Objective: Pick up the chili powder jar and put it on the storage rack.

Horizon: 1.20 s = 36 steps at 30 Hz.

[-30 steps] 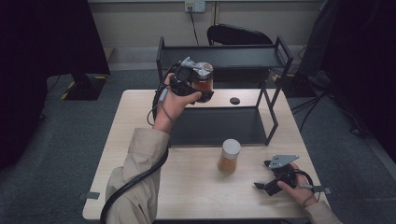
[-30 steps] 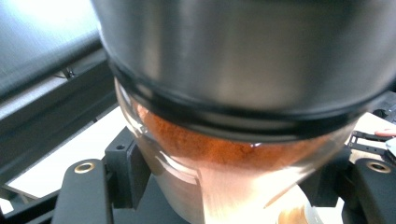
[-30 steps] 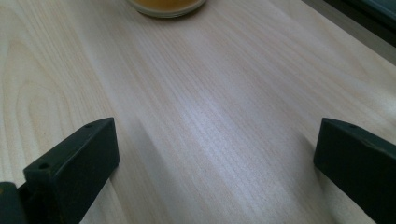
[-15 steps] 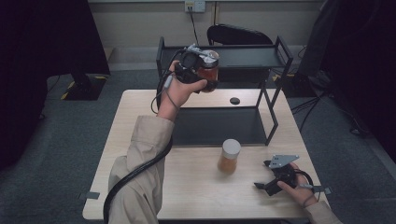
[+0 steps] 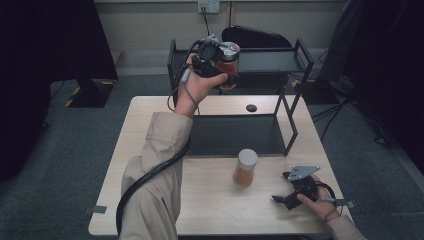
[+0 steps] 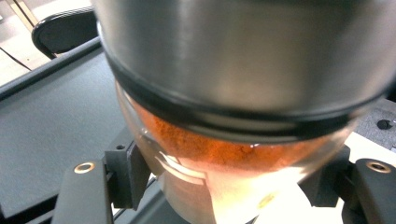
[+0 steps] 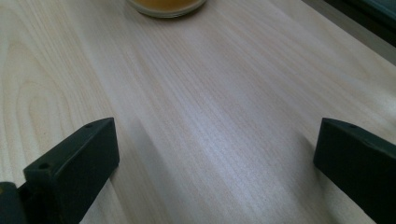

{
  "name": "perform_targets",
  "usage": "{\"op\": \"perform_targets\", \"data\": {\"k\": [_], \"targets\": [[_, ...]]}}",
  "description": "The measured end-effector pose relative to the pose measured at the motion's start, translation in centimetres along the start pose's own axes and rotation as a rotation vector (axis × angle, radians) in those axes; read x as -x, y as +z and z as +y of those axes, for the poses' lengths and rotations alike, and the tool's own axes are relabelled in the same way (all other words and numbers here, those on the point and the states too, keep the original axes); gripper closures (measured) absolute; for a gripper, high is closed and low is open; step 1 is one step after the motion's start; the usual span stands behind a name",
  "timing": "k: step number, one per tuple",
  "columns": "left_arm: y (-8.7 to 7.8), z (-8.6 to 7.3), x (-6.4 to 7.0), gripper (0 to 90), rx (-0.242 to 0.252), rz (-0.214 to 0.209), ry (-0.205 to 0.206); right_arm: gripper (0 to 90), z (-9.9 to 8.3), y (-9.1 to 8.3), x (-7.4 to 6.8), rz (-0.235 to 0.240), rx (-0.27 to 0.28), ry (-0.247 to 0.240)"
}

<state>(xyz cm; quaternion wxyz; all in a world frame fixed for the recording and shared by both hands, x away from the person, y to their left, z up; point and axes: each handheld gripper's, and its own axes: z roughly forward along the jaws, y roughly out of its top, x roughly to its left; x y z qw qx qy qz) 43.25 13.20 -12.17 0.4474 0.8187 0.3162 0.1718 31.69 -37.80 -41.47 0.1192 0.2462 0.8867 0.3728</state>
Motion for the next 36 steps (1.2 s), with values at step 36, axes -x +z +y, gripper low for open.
{"op": "perform_targets", "data": {"k": [36], "targets": [[0.9,2.5,-1.4,30.3,-0.019,0.184,-0.060,0.0,0.0,0.0,0.0,0.000,-0.001,0.000]]}}
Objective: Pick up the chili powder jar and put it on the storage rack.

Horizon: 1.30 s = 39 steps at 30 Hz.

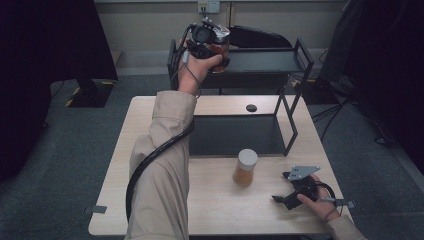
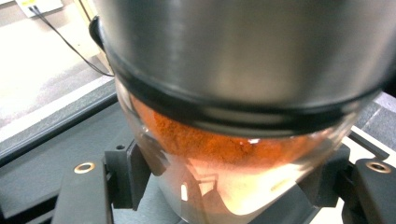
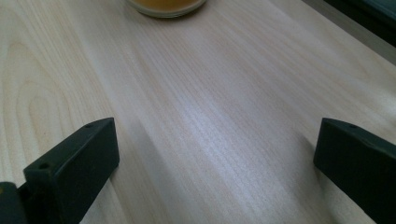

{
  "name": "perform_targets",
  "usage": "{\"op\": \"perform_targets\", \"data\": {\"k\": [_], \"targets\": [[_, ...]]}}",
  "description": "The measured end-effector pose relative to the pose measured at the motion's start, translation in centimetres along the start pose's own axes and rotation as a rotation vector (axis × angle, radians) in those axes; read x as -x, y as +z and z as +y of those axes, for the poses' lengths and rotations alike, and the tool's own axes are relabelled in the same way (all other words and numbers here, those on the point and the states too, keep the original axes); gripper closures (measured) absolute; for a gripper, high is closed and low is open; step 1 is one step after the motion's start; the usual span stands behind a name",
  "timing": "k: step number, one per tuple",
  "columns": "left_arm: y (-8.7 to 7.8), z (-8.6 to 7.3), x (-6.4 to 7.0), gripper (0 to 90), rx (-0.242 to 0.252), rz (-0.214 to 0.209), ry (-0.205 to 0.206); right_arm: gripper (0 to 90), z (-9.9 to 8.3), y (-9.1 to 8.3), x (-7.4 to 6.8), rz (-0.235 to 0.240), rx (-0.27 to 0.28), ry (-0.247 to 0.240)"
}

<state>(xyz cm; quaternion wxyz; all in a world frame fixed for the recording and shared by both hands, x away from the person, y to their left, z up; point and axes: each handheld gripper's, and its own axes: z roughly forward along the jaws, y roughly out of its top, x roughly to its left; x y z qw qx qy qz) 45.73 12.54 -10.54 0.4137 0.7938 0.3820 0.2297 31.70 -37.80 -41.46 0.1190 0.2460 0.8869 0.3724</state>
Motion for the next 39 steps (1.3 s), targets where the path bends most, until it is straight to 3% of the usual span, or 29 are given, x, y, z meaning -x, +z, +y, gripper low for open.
{"op": "perform_targets", "data": {"k": [4,8,17,27,34,39], "targets": [[0.2,-0.2,-0.5,30.3,0.002,0.006,-0.033,0.0,0.0,0.0,0.0,0.000,0.000,0.000],[0.4,-0.3,-0.7,30.3,-0.007,0.029,-0.039,0.0,0.0,0.0,0.0,0.000,0.000,0.000],[0.6,-0.9,-1.1,30.3,0.002,0.022,-0.063,0.0,0.0,0.0,0.0,0.000,0.001,0.000],[0.5,-1.2,-0.5,29.7,0.012,0.044,-0.086,0.0,0.0,0.0,0.0,0.000,0.000,0.001],[-0.6,-1.9,0.3,9.5,0.053,0.068,-0.140,0.0,0.0,0.0,0.0,0.000,0.000,0.001],[-1.5,-2.7,0.7,6.7,0.072,0.049,-0.140,0.0,0.0,0.0,0.0,0.000,0.000,0.001]]}}
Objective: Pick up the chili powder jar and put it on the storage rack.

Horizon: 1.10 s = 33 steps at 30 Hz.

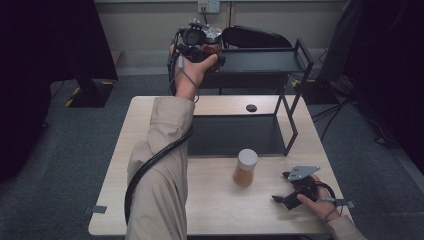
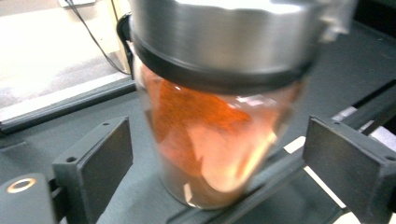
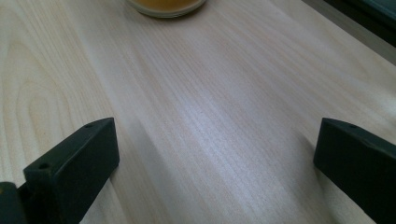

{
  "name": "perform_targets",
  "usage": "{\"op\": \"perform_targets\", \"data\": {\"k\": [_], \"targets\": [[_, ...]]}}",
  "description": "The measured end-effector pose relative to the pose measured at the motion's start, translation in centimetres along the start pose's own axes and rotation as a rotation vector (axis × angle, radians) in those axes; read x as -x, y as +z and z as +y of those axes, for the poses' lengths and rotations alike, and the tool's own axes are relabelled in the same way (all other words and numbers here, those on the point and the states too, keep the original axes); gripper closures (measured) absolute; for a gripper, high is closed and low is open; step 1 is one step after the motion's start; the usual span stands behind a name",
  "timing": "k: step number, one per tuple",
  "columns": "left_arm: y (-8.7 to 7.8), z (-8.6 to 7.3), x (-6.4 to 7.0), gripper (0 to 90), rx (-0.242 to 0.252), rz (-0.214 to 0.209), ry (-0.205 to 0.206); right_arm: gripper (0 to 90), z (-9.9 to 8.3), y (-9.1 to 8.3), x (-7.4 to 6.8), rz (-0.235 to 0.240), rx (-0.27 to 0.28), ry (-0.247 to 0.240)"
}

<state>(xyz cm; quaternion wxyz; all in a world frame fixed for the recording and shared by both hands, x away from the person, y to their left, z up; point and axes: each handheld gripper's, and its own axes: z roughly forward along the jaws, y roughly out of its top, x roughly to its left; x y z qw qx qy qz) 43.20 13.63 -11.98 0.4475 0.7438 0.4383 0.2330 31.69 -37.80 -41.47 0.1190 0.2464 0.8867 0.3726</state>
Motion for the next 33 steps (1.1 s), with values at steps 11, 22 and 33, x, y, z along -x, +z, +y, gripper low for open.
{"op": "perform_targets", "data": {"k": [11,22,33], "targets": [[-1.9,-2.3,0.0,0.5,0.041,-0.059,0.025,0.0,0.0,0.0,0.0,-0.001,0.001,-0.001],[-3.6,-4.8,-0.1,1.0,0.083,-0.129,0.040,0.0,0.0,0.0,0.0,-0.001,0.001,0.000],[-3.8,-7.4,-1.0,1.0,0.103,-0.196,0.040,0.0,0.0,0.0,0.0,-0.001,0.001,-0.001]]}}
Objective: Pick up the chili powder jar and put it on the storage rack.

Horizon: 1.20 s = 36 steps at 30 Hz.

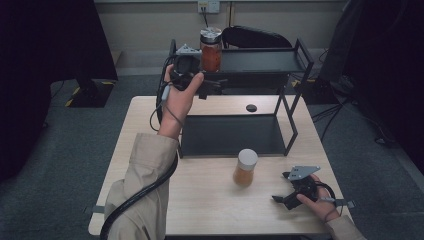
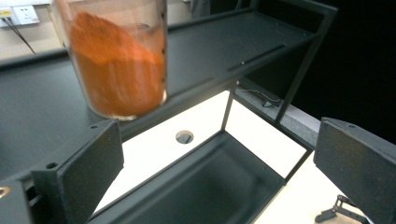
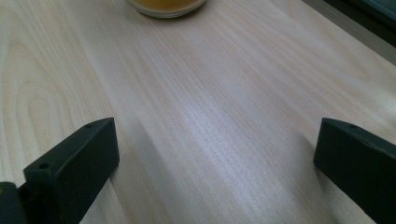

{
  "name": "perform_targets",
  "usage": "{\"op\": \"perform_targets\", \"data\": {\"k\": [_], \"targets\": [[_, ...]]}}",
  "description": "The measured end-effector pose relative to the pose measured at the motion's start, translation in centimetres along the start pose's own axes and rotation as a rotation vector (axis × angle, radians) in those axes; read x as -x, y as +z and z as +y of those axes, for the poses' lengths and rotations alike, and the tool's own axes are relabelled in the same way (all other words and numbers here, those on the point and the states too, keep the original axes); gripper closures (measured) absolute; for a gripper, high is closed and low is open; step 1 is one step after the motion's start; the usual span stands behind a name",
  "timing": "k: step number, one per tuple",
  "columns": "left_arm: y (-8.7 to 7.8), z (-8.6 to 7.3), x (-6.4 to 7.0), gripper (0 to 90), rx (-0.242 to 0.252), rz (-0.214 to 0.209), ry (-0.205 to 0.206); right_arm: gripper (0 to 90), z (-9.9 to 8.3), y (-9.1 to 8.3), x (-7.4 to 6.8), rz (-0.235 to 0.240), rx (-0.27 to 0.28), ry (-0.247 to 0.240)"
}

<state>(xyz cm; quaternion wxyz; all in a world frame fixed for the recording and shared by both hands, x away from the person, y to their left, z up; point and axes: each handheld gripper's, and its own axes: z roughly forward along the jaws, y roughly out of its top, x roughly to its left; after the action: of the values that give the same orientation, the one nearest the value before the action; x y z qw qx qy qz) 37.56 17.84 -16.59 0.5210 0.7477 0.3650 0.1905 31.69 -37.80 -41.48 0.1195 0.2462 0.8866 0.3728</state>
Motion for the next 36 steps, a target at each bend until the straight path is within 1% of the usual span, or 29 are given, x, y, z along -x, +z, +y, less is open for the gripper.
{"op": "perform_targets", "data": {"k": [2,5,11,14,15,17,18,20,23,25,27,30,32,36], "targets": [[0.0,-0.5,-0.1,1.0,-0.001,-0.009,0.001,0.0,0.0,0.0,0.0,0.000,0.000,0.000],[0.0,-1.5,-0.4,1.0,0.001,-0.019,-0.009,0.0,0.0,0.0,0.0,0.000,0.000,0.000],[0.1,-3.4,-1.1,1.0,-0.012,-0.034,-0.001,0.0,0.0,0.0,0.0,0.000,0.000,0.000],[0.1,-4.5,-1.3,1.0,-0.008,-0.042,-0.004,0.0,0.0,0.0,0.0,0.000,0.000,0.000],[0.1,-5.0,-1.4,1.0,-0.003,-0.044,-0.009,0.0,0.0,0.0,0.0,0.000,0.000,0.000],[0.1,-5.8,-1.7,1.0,0.001,-0.069,-0.024,0.0,0.0,0.0,0.0,0.000,0.000,0.000],[0.2,-6.2,-1.7,1.0,0.001,-0.071,-0.025,0.0,0.0,0.0,0.0,0.000,0.000,0.000],[0.4,-6.7,-1.7,1.0,-0.012,-0.073,-0.014,0.0,0.0,0.0,0.0,0.000,0.001,0.000],[0.6,-7.2,-1.4,1.0,-0.030,-0.060,-0.009,0.0,0.0,0.0,0.0,0.000,0.000,0.000],[0.8,-7.5,-1.4,1.0,-0.036,-0.063,0.000,0.0,0.0,0.0,0.0,0.000,0.000,0.001],[0.9,-8.0,-1.4,1.1,-0.035,-0.065,-0.003,0.0,0.0,0.0,0.0,0.000,0.000,0.000],[1.1,-8.6,-1.2,1.2,-0.035,-0.060,0.009,0.0,0.0,0.0,0.0,0.000,0.001,0.000],[1.4,-9.1,-1.2,1.2,-0.038,-0.070,0.010,0.0,0.0,0.0,0.0,0.000,0.001,0.000],[1.7,-9.8,-0.8,1.3,-0.045,-0.076,0.034,0.0,0.0,0.0,0.0,0.000,0.001,0.000]]}}
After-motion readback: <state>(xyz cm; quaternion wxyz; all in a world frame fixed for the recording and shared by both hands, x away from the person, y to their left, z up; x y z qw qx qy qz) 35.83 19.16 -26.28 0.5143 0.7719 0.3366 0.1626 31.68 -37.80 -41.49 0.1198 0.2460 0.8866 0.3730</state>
